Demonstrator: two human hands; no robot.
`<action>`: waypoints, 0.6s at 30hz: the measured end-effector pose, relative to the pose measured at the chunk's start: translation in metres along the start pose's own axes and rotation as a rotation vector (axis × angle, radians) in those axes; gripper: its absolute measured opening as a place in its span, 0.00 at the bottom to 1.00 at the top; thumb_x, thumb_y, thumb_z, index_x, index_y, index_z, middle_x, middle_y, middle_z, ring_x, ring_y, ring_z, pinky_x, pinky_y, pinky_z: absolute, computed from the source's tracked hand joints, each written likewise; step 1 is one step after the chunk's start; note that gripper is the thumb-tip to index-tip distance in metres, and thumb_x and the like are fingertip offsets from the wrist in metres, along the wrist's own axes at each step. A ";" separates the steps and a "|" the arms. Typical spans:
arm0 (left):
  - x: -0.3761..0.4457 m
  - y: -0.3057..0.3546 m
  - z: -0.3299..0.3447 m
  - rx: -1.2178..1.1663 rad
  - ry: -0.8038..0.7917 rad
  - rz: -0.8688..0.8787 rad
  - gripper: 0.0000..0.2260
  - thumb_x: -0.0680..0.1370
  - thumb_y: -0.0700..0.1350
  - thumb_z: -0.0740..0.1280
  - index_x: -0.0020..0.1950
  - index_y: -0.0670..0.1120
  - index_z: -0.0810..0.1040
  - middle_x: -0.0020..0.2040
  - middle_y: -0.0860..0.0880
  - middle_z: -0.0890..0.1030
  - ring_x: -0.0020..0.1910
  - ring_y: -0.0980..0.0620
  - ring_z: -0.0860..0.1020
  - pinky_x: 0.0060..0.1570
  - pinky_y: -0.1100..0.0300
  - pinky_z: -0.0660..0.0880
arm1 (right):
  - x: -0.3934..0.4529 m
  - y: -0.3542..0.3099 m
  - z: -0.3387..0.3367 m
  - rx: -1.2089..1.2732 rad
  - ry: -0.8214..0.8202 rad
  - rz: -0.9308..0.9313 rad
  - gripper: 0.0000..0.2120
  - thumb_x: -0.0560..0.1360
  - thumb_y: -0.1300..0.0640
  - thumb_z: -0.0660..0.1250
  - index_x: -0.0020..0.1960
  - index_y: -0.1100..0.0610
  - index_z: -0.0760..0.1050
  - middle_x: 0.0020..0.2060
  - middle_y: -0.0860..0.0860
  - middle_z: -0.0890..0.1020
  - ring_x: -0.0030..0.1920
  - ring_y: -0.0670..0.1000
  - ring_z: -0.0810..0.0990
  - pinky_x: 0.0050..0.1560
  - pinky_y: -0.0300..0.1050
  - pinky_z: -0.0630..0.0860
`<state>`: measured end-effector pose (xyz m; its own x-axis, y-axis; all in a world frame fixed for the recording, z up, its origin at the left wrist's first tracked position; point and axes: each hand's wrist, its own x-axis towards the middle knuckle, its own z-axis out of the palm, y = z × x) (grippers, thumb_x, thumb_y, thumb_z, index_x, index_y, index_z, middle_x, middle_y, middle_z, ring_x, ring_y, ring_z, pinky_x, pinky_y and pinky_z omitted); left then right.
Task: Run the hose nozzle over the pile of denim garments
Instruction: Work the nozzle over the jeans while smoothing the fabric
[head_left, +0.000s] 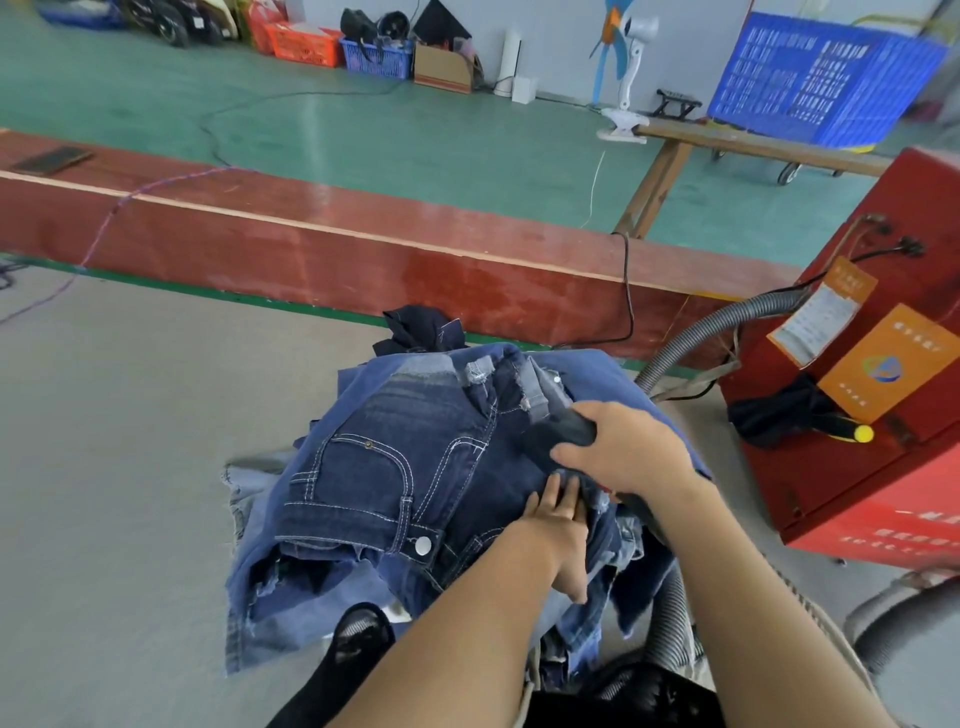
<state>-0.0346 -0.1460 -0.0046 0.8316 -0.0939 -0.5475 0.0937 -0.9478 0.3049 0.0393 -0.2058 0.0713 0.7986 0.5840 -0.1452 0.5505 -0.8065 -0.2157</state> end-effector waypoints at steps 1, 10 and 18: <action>0.001 0.000 -0.001 -0.001 -0.012 -0.001 0.45 0.76 0.49 0.70 0.78 0.39 0.41 0.77 0.42 0.32 0.75 0.42 0.30 0.76 0.47 0.41 | 0.001 -0.002 0.006 -0.034 0.008 0.002 0.16 0.74 0.45 0.66 0.59 0.48 0.73 0.38 0.46 0.76 0.40 0.52 0.74 0.34 0.44 0.68; 0.001 0.000 -0.004 -0.022 -0.100 -0.020 0.29 0.77 0.49 0.68 0.74 0.41 0.61 0.76 0.39 0.55 0.76 0.38 0.46 0.75 0.48 0.54 | 0.029 -0.033 0.037 -0.009 0.167 0.016 0.24 0.78 0.45 0.62 0.71 0.50 0.64 0.53 0.53 0.81 0.51 0.57 0.80 0.36 0.45 0.69; 0.003 -0.001 -0.010 -0.019 0.031 -0.041 0.31 0.79 0.45 0.65 0.78 0.39 0.55 0.80 0.43 0.46 0.78 0.41 0.45 0.72 0.47 0.60 | 0.025 -0.011 -0.036 0.365 0.587 0.057 0.24 0.75 0.42 0.65 0.69 0.44 0.68 0.47 0.46 0.81 0.47 0.54 0.80 0.39 0.42 0.66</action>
<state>-0.0266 -0.1424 0.0018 0.8431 -0.0453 -0.5358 0.1383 -0.9446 0.2976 0.0616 -0.1855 0.1044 0.8798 0.3125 0.3582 0.4692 -0.6917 -0.5490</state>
